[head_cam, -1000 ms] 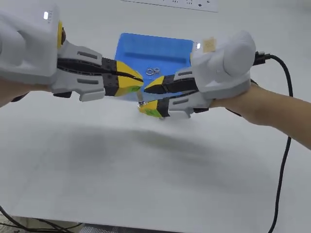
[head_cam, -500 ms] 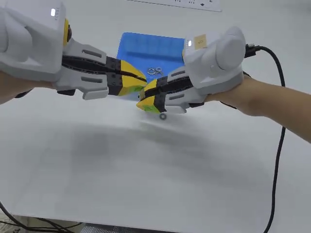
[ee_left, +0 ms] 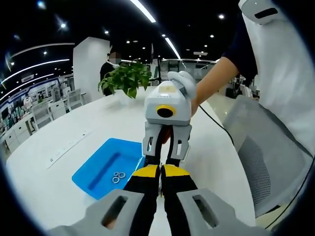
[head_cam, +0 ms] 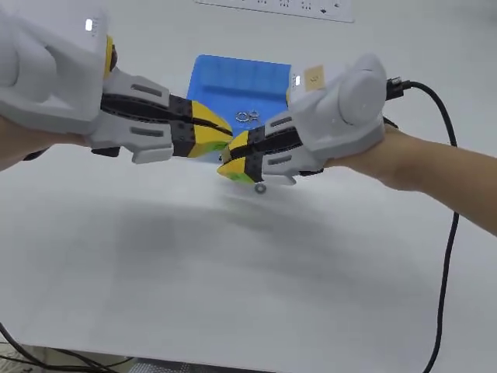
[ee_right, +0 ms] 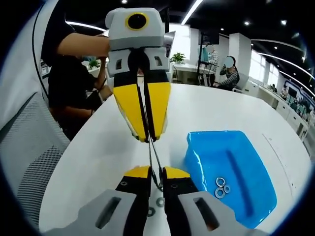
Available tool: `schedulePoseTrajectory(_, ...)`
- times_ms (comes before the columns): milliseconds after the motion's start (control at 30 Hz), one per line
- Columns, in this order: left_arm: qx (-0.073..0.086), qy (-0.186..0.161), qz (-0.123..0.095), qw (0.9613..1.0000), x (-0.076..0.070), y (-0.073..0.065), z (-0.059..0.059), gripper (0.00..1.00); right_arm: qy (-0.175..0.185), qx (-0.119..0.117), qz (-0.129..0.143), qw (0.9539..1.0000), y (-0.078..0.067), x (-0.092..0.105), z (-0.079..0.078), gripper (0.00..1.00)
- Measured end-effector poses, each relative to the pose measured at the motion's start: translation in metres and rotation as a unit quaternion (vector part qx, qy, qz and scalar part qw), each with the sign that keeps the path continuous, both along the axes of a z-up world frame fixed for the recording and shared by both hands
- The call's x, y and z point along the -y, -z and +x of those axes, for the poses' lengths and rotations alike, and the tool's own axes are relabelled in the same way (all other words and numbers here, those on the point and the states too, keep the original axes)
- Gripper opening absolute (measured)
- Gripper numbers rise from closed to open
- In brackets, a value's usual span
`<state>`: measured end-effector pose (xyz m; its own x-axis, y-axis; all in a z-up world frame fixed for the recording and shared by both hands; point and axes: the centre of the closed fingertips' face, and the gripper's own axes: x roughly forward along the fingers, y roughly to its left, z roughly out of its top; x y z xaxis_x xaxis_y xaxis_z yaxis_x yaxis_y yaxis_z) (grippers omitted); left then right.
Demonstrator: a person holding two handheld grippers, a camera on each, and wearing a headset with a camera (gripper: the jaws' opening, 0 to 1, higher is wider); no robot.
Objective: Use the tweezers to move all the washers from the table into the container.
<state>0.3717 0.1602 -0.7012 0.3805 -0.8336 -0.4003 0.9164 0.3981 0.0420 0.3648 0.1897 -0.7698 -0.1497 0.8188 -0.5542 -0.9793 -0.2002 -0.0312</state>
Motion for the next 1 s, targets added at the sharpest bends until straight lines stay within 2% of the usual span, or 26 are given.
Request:
schedulePoseTrajectory(67,0.004,-0.005,0.005,1.0000,0.000,0.000,0.001,0.05,0.005,0.000,0.001,1.0000,0.000,0.000,0.001,0.10)
schedulePoseTrajectory(167,-0.007,-0.018,0.001,0.9998,-0.002,0.000,0.002,0.06,0.009,0.003,0.003,1.0000,0.000,-0.001,0.002,0.10)
schedulePoseTrajectory(300,-0.018,-0.026,-0.012,0.9995,0.011,-0.006,-0.005,0.07,0.009,0.007,0.004,0.9999,-0.001,0.000,-0.001,0.09)
schedulePoseTrajectory(400,-0.012,-0.033,-0.024,0.9991,0.017,-0.013,-0.007,0.12,0.010,0.010,0.003,0.9999,-0.001,0.003,-0.002,0.09)
schedulePoseTrajectory(467,-0.015,-0.039,-0.034,0.9986,0.019,-0.018,-0.008,0.18,0.013,0.008,0.004,0.9999,-0.001,0.004,-0.003,0.09)
schedulePoseTrajectory(567,-0.012,-0.037,-0.036,0.9986,0.023,-0.025,-0.013,0.25,0.016,0.009,0.005,0.9998,-0.005,0.004,-0.004,0.09)
schedulePoseTrajectory(633,-0.017,-0.037,-0.050,0.9979,0.038,-0.035,-0.019,0.30,0.021,0.008,0.011,0.9997,-0.011,0.004,-0.003,0.09)
schedulePoseTrajectory(667,-0.020,-0.042,-0.066,0.9967,0.046,-0.041,-0.020,0.33,0.022,0.009,0.014,0.9996,-0.014,0.004,-0.003,0.09)
schedulePoseTrajectory(700,-0.031,-0.049,-0.097,0.9936,0.053,-0.050,-0.022,0.37,0.023,0.009,0.016,0.9996,-0.016,0.004,-0.003,0.09)
schedulePoseTrajectory(767,-0.038,-0.060,-0.124,0.9897,0.057,-0.058,-0.025,0.46,0.024,0.011,0.018,0.9995,-0.020,0.004,-0.003,0.09)
schedulePoseTrajectory(800,-0.034,-0.069,-0.128,0.9888,0.057,-0.060,-0.025,0.52,0.025,0.012,0.020,0.9994,-0.023,0.004,-0.003,0.09)
schedulePoseTrajectory(900,-0.026,-0.089,-0.126,0.9878,0.058,-0.063,-0.028,0.58,0.029,0.012,0.026,0.9992,-0.030,0.004,-0.003,0.09)
schedulePoseTrajectory(967,-0.023,-0.106,-0.135,0.9849,0.059,-0.067,-0.031,0.60,0.031,0.013,0.030,0.9990,-0.036,0.005,-0.003,0.09)
schedulePoseTrajectory(1000,-0.027,-0.118,-0.150,0.9812,0.061,-0.072,-0.033,0.62,0.031,0.014,0.033,0.9989,-0.040,0.005,-0.003,0.09)
